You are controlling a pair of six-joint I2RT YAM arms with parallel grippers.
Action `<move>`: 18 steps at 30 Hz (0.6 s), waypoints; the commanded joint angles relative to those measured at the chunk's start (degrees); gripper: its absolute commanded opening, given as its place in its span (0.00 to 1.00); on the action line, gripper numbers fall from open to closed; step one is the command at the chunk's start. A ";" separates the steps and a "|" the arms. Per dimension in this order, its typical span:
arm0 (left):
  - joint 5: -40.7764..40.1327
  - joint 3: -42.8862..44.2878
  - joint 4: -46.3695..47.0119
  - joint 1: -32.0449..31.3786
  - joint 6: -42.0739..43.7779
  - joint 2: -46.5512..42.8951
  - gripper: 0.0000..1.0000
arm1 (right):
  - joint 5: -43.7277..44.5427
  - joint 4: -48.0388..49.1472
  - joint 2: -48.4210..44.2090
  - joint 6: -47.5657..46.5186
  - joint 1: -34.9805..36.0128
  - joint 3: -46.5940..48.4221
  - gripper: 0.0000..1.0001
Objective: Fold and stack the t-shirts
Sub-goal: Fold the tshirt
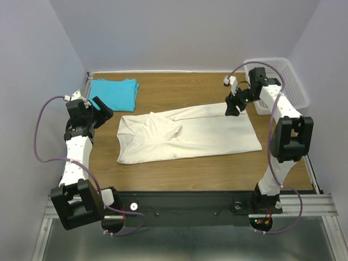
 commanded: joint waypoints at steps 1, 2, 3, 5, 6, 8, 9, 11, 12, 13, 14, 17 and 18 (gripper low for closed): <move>3.64 -4.09 0.12 0.06 -4.17 -0.94 0.87 | 0.64 -15.16 -9.57 -23.57 0.43 -10.88 0.65; 4.17 -4.53 -0.05 0.06 -4.87 -0.59 0.87 | 3.27 -14.99 -11.68 -25.59 0.43 -13.70 0.65; 5.91 -5.32 -0.14 0.06 -4.96 -0.50 0.88 | 4.34 -15.07 -14.13 -28.83 0.43 -19.38 0.65; 6.81 -5.76 -0.05 0.15 -5.31 -0.49 0.88 | 6.79 -14.29 -20.11 -30.35 0.43 -23.90 0.65; 6.81 -6.03 -0.31 0.15 -5.49 -0.32 0.87 | 7.07 -13.76 -21.79 -31.05 0.43 -26.79 0.65; 5.59 -5.94 -1.89 0.15 -5.84 0.03 0.88 | 7.68 -12.18 -25.56 -30.10 0.52 -29.18 0.65; 5.14 -5.42 -2.68 0.07 -5.58 0.47 0.87 | 7.86 -9.91 -26.37 -28.53 0.43 -30.85 0.65; 3.57 -4.89 -4.96 0.07 -5.49 1.52 0.88 | 8.65 -7.44 -26.82 -26.50 0.43 -31.91 0.65; 2.69 -4.89 -4.98 0.15 -5.23 2.57 0.87 | 8.48 -6.12 -26.21 -23.97 0.43 -32.18 0.65; 2.42 -4.62 -4.80 0.15 -4.96 3.28 0.88 | 8.22 -3.32 -25.68 -22.55 0.43 -32.27 0.65; 1.89 -4.36 -4.19 0.07 -4.79 4.59 0.88 | 7.52 -1.73 -24.98 -20.88 0.43 -31.49 0.65; 1.89 -3.22 -0.42 0.15 -3.64 7.92 0.85 | 4.28 2.67 -20.33 -13.78 0.78 -25.02 0.65; 2.32 -1.91 0.46 0.15 -3.03 9.07 0.84 | 3.48 3.38 -16.83 -12.70 1.22 -22.54 0.65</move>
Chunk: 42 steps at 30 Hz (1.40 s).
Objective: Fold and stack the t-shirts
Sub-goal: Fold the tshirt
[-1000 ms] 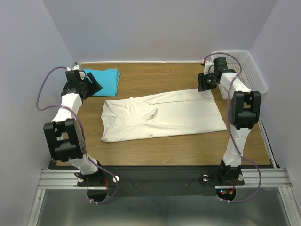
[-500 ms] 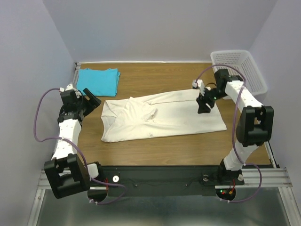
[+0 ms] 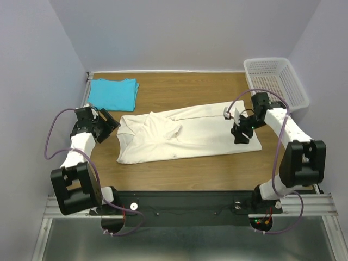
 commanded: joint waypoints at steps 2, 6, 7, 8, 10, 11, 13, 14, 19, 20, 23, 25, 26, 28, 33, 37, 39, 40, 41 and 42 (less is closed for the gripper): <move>0.14 5.42 5.37 -0.11 3.20 5.78 0.82 | -4.99 8.72 10.29 9.76 2.60 16.93 0.64; -0.82 10.09 4.76 -0.99 6.98 8.44 0.76 | -5.87 6.96 22.24 14.25 7.96 31.11 0.64; -0.82 10.18 4.76 -0.99 7.25 7.92 0.77 | -5.88 6.78 26.87 15.47 9.10 33.83 0.64; -1.00 10.26 4.76 -1.08 7.77 6.08 0.77 | -5.61 6.61 29.88 17.40 11.73 37.78 0.64; -2.84 9.22 4.76 -1.08 8.66 3.18 0.77 | -5.87 4.85 35.16 23.72 14.55 49.72 0.63; -4.06 8.51 5.02 -0.99 8.66 -0.23 0.77 | -6.92 4.50 40.84 26.62 17.00 53.86 0.63; -4.51 5.62 5.90 -1.08 8.92 -3.94 0.79 | -8.42 4.23 46.05 35.31 19.30 62.03 0.63; -4.69 4.65 6.69 -0.99 8.66 -6.91 0.82 | -8.69 4.32 50.95 42.31 21.40 69.99 0.63; -4.25 -0.28 7.31 -0.73 4.45 -11.77 0.84 | -9.22 12.20 59.18 56.07 26.60 82.65 0.63; -4.16 -0.80 7.40 -0.73 3.13 -12.13 0.83 | -8.00 19.63 58.22 60.18 27.74 77.94 0.63; -3.46 -0.64 7.31 -0.73 2.77 -11.87 0.83 | -4.84 25.32 58.91 62.67 28.62 76.12 0.64; -3.20 -0.46 6.96 -0.73 2.86 -11.52 0.83 | -4.73 25.24 62.24 63.90 28.71 79.38 0.66; -2.50 -0.37 6.87 -0.81 2.86 -11.17 0.83 | -4.91 25.24 62.78 64.00 28.80 80.00 0.67; -1.88 -0.37 6.87 -0.73 2.77 -10.64 0.83 | -5.00 25.24 63.57 64.61 29.06 80.09 0.69; 0.58 -0.54 6.87 -0.73 1.72 -9.76 0.83 | -0.26 24.98 63.48 64.17 30.38 76.67 0.70; 1.46 -1.16 7.40 -0.73 1.63 -9.67 0.82 | 3.43 23.58 63.83 62.69 30.47 76.05 0.73; 2.07 -1.51 7.57 -0.81 1.54 -9.06 0.82 | 3.97 22.35 64.27 61.54 30.47 75.87 0.73; 2.25 -1.60 7.58 -0.81 1.54 -8.88 0.82 | 3.79 21.90 64.45 61.36 30.47 75.87 0.73; 2.52 -1.69 7.58 -0.73 1.45 -8.70 0.82 | 3.36 21.55 64.54 61.19 30.47 75.79 0.73; 2.60 -1.77 7.66 -0.81 1.45 -8.53 0.82 | 2.40 21.20 64.71 61.01 30.47 75.70 0.73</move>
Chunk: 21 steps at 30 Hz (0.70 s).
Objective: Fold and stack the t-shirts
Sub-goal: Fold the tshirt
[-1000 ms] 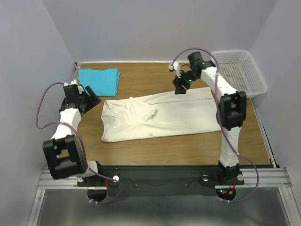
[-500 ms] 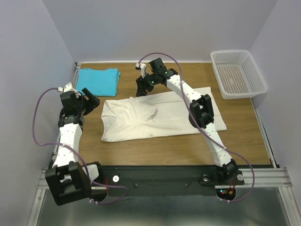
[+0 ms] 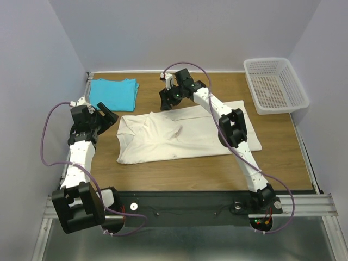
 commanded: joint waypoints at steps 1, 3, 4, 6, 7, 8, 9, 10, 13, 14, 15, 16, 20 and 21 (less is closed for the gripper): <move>1.78 -1.16 1.76 0.04 -0.47 0.24 0.82 | 0.05 -0.85 1.52 -1.33 0.51 -0.19 0.73; 1.69 -1.34 1.94 -0.05 -0.47 -0.11 0.82 | -0.22 -1.30 1.88 -1.50 0.51 -0.01 0.73; 1.60 -1.51 1.85 0.04 -0.47 -0.20 0.82 | -0.31 -1.65 2.05 -1.59 0.51 0.07 0.73; 1.60 -1.60 1.85 -0.05 -0.47 -0.29 0.82 | -0.65 -2.09 2.41 -1.68 0.51 0.16 0.72; 1.69 -1.60 1.85 0.04 -0.56 -0.38 0.82 | -0.66 -2.26 2.49 -1.68 0.59 0.16 0.72; 1.69 -1.69 1.94 0.04 -0.65 -0.29 0.82 | -0.74 -2.44 2.76 -1.68 0.51 0.07 0.72; 1.86 -1.60 2.02 0.04 -0.65 -0.20 0.82 | -0.83 -2.62 3.02 -1.68 0.59 0.07 0.72; 1.86 -1.60 2.11 0.04 -0.74 -0.29 0.81 | -0.92 -2.97 3.02 -1.59 0.59 -0.10 0.72; 2.04 -1.60 2.11 0.04 -0.74 -0.11 0.81 | -1.53 -3.49 3.11 -1.76 0.51 -0.36 0.72; 2.04 -1.69 2.20 -0.05 -0.74 -0.11 0.81 | -2.06 -3.76 3.20 -1.59 0.59 -0.54 0.71; 2.04 -1.78 2.20 0.04 -0.74 -0.11 0.81 | -2.50 -3.85 3.11 -1.59 0.59 -0.63 0.71; 2.13 -1.78 2.20 0.04 -0.65 -0.11 0.81 | -3.11 -4.02 3.11 -1.50 0.59 -0.72 0.71; 2.13 -1.96 2.11 -0.05 -0.65 -0.29 0.81 | -5.57 -4.73 3.11 -0.98 0.77 -0.98 0.69; 2.13 -1.96 2.20 0.04 -0.65 -0.29 0.81 | -6.36 -5.25 3.02 -0.97 0.86 -1.15 0.68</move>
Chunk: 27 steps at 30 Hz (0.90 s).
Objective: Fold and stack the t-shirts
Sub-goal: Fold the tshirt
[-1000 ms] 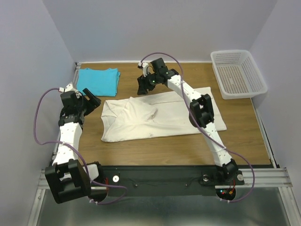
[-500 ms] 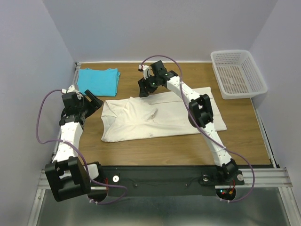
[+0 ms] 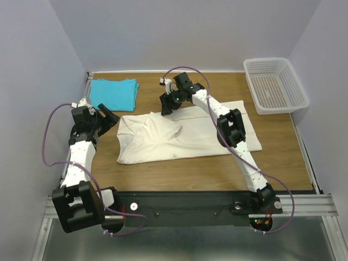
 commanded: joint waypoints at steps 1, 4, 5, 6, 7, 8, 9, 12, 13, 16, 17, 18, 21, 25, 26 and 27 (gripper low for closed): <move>0.84 -0.97 2.14 -0.05 -0.01 -0.90 0.81 | -4.05 -3.05 0.40 0.55 0.94 -1.40 0.67; 0.93 -0.88 2.22 0.04 0.07 -0.73 0.81 | -5.81 -3.48 0.05 0.82 1.12 -2.27 0.66; 0.84 -0.88 2.22 0.04 -0.01 -0.72 0.81 | -5.99 -3.49 -0.04 0.82 1.12 -2.45 0.65; 0.92 -0.88 2.22 0.04 0.07 -0.64 0.81 | -5.99 -3.49 -0.04 0.99 1.12 -2.45 0.65; 1.01 -0.97 2.31 0.04 -0.01 -0.64 0.81 | -5.81 -3.49 -0.04 1.08 1.12 -2.19 0.65; 0.93 -0.97 2.22 0.04 -0.01 -0.64 0.81 | -5.64 -3.49 0.13 1.34 1.12 -1.84 0.64; 1.10 -0.97 2.31 0.04 -0.01 -0.72 0.81 | -5.38 -3.49 0.40 1.43 1.12 -1.40 0.64; 1.19 -1.06 2.22 -0.05 -0.01 -1.07 0.81 | -4.33 -3.49 1.62 2.66 1.12 0.79 0.60; 1.10 -1.15 2.14 0.04 -0.01 -0.99 0.81 | -4.06 -3.40 1.98 2.84 1.12 1.23 0.59; 1.10 -1.32 2.14 0.04 0.16 -1.08 0.81 | -3.44 -3.40 2.77 3.10 1.12 2.12 0.50; 1.10 -1.41 2.05 -0.05 0.25 -1.08 0.81 | -3.44 -3.40 2.86 3.10 1.03 2.03 0.47; 1.10 -1.41 2.05 0.04 0.34 -0.99 0.81 | -3.44 -3.40 2.86 3.10 1.12 1.68 0.42; 1.10 -1.41 2.13 0.04 0.42 -0.55 0.81 | -3.35 -3.22 2.42 2.75 1.12 0.98 0.30; 1.28 -1.41 2.31 0.04 0.51 -0.20 0.81 | -3.09 -2.79 1.37 2.49 0.95 0.89 0.17; 1.28 -1.41 2.40 0.04 0.43 -0.11 0.81 | -3.09 -2.61 1.10 2.49 0.60 0.71 0.14; 1.28 -1.32 2.40 0.04 0.60 0.06 0.81 | -3.26 -2.17 0.75 2.75 0.42 0.28 0.11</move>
